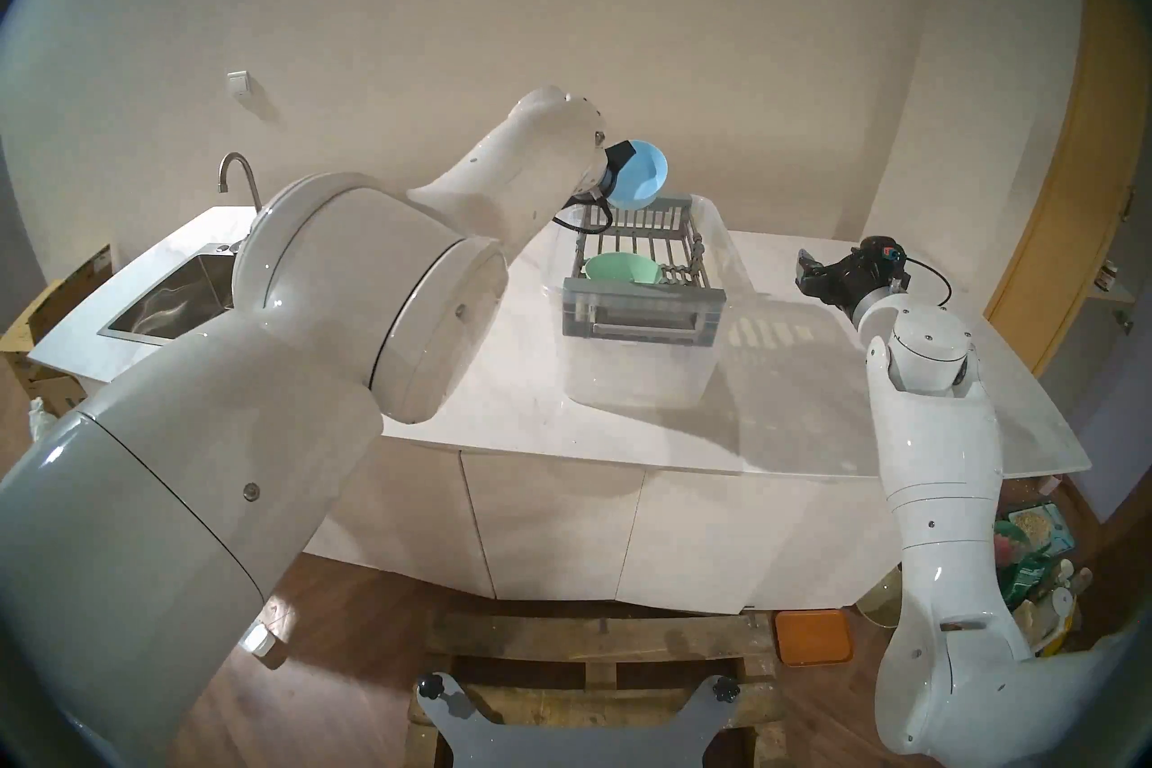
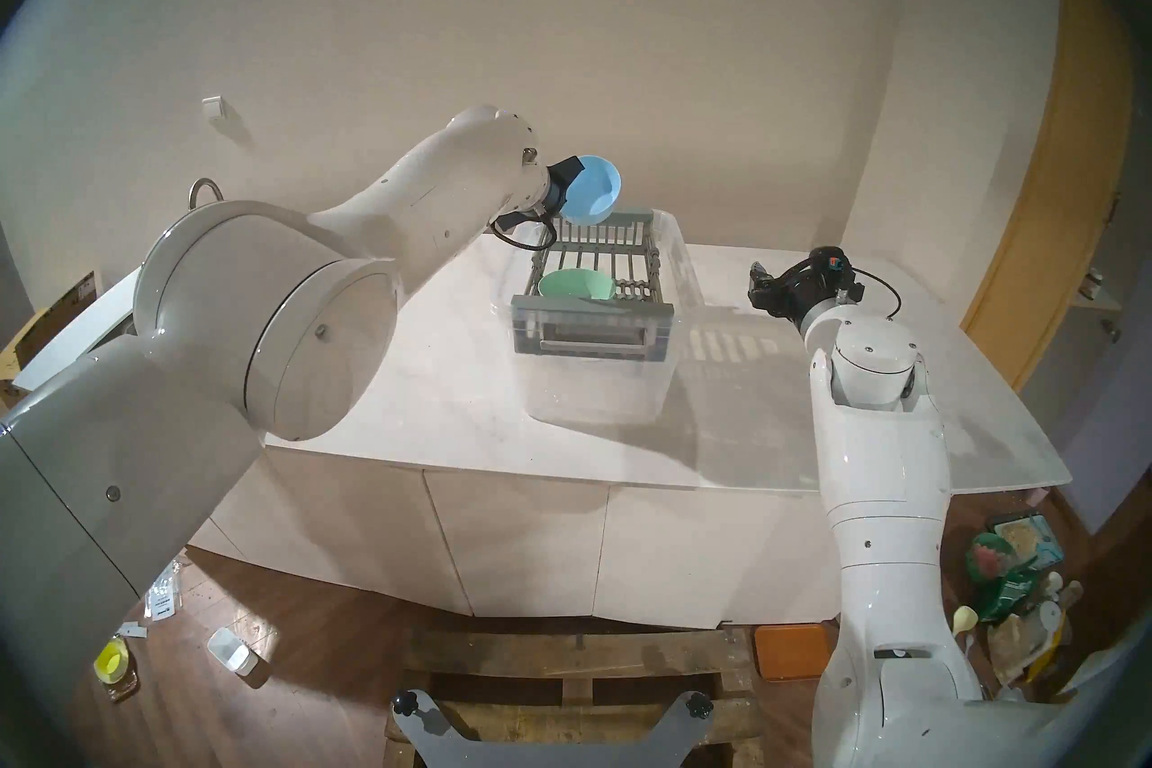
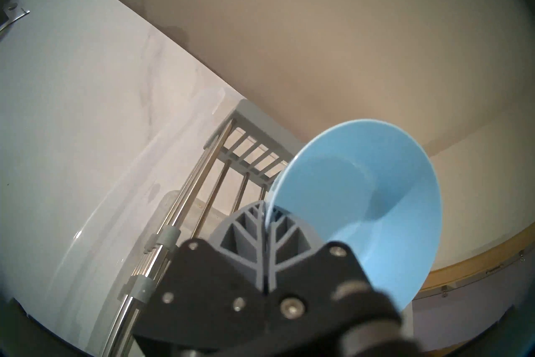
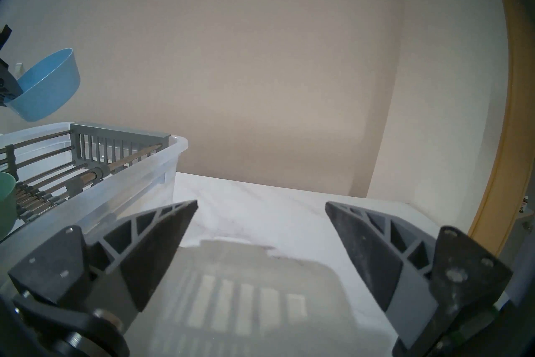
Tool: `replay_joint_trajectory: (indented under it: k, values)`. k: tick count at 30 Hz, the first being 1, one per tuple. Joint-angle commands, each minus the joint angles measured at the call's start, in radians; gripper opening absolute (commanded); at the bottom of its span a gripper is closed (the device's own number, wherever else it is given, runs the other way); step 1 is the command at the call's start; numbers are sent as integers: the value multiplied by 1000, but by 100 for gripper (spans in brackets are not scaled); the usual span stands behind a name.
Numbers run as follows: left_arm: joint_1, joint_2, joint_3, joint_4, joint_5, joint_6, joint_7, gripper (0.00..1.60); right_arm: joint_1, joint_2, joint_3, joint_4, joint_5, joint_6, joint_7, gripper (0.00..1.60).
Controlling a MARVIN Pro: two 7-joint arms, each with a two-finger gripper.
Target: Place the plate or bowl neatly into the plate slot of the drying rack
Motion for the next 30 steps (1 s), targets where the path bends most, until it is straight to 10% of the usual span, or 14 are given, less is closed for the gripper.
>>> replay_joint_trajectory:
  k: [1, 30]
  values:
    - [-46, -2, 1, -24, 6, -43, -42, 0, 21, 3, -1, -23, 1, -12, 0, 160]
    - [10, -31, 18, 17, 15, -108, -74, 0, 22, 3, -1, -19, 1, -10, 0, 160]
